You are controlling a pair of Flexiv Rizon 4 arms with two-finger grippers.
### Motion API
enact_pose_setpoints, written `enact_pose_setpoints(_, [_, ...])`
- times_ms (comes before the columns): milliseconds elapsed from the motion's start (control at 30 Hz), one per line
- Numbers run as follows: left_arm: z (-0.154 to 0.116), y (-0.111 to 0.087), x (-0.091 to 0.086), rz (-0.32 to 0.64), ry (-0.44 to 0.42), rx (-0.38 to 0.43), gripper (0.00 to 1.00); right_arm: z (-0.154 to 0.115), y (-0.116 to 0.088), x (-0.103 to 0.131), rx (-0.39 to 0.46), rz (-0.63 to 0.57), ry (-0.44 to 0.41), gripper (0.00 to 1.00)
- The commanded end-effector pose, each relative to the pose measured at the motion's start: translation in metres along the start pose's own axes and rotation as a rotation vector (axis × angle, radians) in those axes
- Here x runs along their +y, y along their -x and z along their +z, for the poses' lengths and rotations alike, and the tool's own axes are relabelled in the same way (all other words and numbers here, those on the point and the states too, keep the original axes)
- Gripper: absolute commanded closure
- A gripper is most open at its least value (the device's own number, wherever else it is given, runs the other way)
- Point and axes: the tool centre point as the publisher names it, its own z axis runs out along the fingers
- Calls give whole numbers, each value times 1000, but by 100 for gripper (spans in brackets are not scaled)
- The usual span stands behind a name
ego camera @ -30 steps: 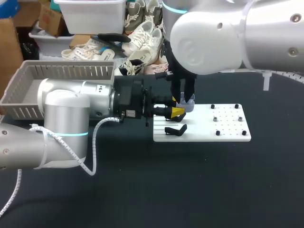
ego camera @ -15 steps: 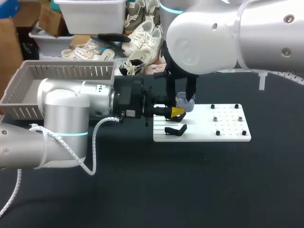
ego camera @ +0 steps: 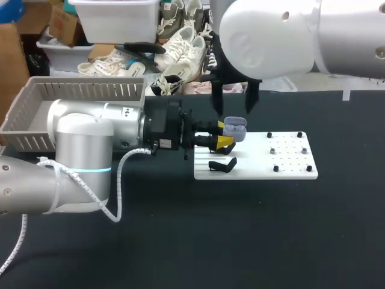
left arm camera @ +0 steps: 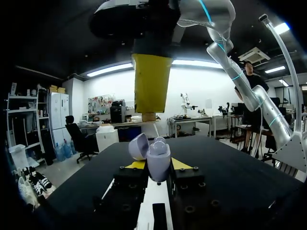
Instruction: Pick up each earbud case from the left stands, insert the matching earbuds, close the lid, and place the case in the box.
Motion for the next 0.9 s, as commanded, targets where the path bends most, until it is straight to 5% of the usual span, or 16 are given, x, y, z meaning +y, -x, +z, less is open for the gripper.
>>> enact_pose_setpoints(33, [0,0,0,1,1,-1,100,-2,3,-14,-33,30,-12,0])
enact_pose_setpoints(433, [0,0,0,1,1,-1,100,20,36,-40,-35,131,-50,0])
enact_pose_setpoints(900, [0,0,0,1,1,-1,100,43,29,-48,-6,167,-34,0])
